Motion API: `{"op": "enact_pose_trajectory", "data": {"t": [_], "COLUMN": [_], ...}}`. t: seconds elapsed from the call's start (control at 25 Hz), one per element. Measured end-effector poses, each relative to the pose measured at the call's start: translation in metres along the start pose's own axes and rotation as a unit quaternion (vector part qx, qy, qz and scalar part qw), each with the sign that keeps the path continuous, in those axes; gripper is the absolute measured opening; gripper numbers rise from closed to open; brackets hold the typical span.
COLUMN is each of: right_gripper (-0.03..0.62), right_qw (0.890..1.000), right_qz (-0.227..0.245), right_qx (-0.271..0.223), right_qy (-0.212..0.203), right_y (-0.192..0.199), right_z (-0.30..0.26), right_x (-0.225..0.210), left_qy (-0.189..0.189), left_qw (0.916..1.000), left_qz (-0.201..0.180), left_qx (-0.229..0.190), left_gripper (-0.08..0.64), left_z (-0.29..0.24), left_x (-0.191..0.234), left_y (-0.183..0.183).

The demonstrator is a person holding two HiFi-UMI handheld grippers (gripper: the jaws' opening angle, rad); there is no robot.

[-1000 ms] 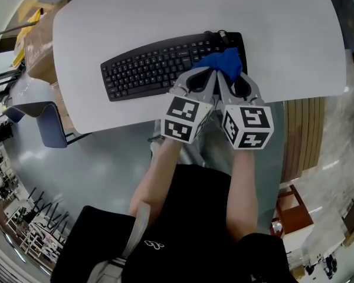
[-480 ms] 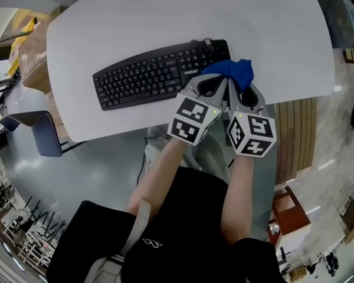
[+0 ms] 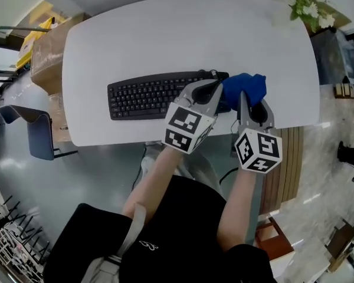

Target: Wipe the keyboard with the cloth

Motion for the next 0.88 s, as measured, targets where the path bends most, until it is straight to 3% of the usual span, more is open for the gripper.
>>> {"op": "enact_pose_trajectory", "data": {"t": [0.2, 0.4, 0.64, 0.88], "right_gripper": [0.091, 0.089, 0.089, 0.089], "right_qw": [0.996, 0.988, 0.964, 0.94], "right_qz": [0.028, 0.052, 0.096, 0.15], "right_qx": [-0.062, -0.105, -0.167, -0.19], "right_qy": [-0.05, -0.103, -0.183, -0.242], "right_y": [-0.042, -0.091, -0.144, -0.162], "right_z": [-0.006, -0.002, -0.006, -0.006], "right_x": [0.031, 0.074, 0.148, 0.216], "left_qy": [-0.065, -0.125, -0.196, -0.254], "left_qw": [0.9948, 0.9821, 0.9562, 0.9376], "left_qz": [-0.019, -0.049, -0.092, -0.099], "left_qx": [-0.076, -0.133, -0.197, -0.216], "left_gripper": [-0.004, -0.005, -0.004, -0.005], "left_z": [0.036, 0.092, 0.163, 0.211], "left_x": [0.025, 0.04, 0.055, 0.073], "left_y": [-0.04, -0.085, -0.137, -0.143]}}
Point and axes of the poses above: the fingertips, and each gripper's own axes: z backward along the fingers, x to its left, y out of its underside, the point moved 6 cm from there along z, backward along the fingers, and after that the axes turned 3 degrees about y, right-handed, at the moved point
